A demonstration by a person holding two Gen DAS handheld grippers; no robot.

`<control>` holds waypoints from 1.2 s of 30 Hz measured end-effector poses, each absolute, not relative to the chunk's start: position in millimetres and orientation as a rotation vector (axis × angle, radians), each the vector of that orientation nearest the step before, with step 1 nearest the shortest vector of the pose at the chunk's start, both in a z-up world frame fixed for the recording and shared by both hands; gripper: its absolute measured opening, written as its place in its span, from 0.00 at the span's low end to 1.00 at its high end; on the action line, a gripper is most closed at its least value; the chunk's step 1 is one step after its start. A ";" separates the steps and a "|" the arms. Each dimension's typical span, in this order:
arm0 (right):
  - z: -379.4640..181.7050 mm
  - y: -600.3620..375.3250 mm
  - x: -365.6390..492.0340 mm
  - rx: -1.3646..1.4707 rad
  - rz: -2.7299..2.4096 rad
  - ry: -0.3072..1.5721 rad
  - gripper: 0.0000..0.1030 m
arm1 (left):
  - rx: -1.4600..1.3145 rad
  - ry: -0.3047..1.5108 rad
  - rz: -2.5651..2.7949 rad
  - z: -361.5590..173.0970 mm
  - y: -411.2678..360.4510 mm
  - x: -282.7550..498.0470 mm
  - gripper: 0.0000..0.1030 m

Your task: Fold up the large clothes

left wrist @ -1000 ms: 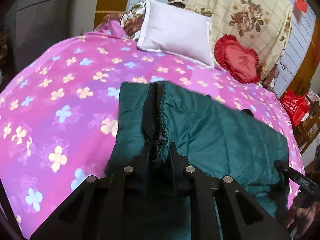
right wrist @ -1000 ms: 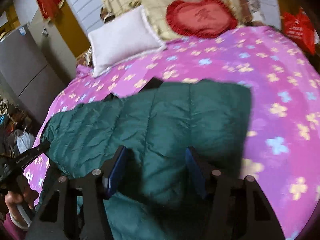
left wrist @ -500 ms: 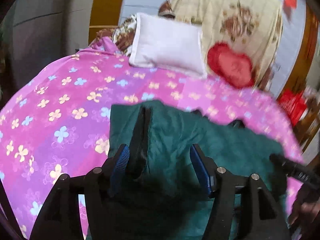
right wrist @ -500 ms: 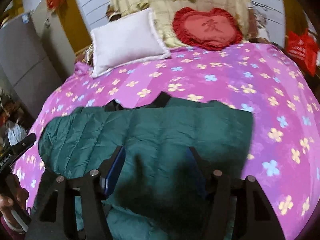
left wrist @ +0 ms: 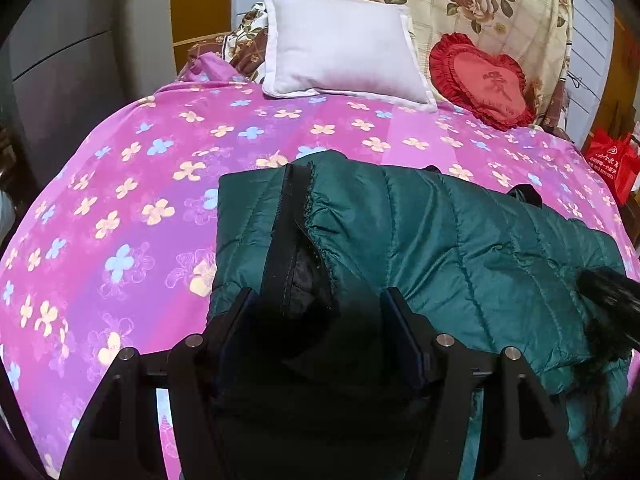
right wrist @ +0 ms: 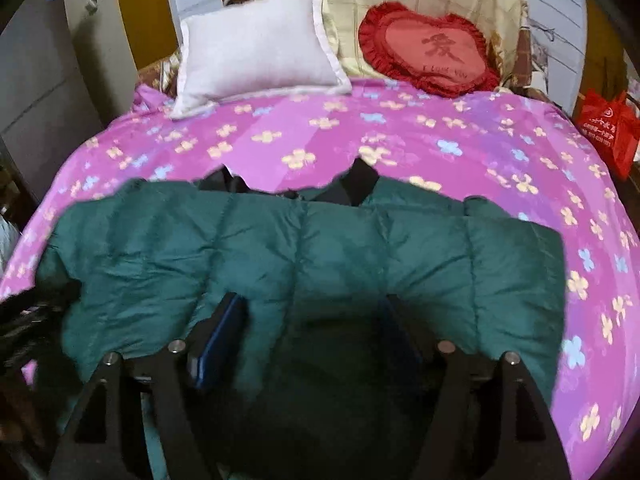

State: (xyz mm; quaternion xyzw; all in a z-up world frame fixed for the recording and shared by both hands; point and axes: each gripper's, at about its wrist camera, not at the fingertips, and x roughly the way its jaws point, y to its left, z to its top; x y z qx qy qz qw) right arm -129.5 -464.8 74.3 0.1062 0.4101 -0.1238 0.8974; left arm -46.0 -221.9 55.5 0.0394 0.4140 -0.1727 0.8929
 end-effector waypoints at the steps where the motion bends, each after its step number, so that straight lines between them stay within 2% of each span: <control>1: 81.2 -459.3 -137.7 0.220 -0.236 0.823 0.72 | 0.080 0.859 -0.358 55.6 -221.8 -45.8 0.44; 5: 89.7 -432.9 -154.2 0.191 -0.148 0.792 0.73 | 0.074 0.858 -0.357 55.4 -221.3 -45.7 0.44; 11: 49.5 -413.8 -141.4 0.093 -0.162 0.878 0.75 | 0.072 0.856 -0.359 54.4 -221.0 -45.8 0.44; 15: 63.4 -429.9 -147.1 0.202 -0.111 0.893 0.75 | 0.072 0.858 -0.359 54.0 -221.2 -45.9 0.44; 22: 98.0 -472.9 -186.6 0.221 -0.231 0.774 0.75 | 0.069 0.859 -0.357 52.9 -221.0 -45.6 0.44; 30: 63.5 -512.0 -179.1 0.219 -0.327 0.853 0.75 | 0.075 0.856 -0.359 51.4 -219.7 -44.2 0.46; 36: 47.1 -512.6 -171.7 0.216 -0.336 0.850 0.81 | 0.060 0.864 -0.368 48.5 -219.3 -41.1 0.47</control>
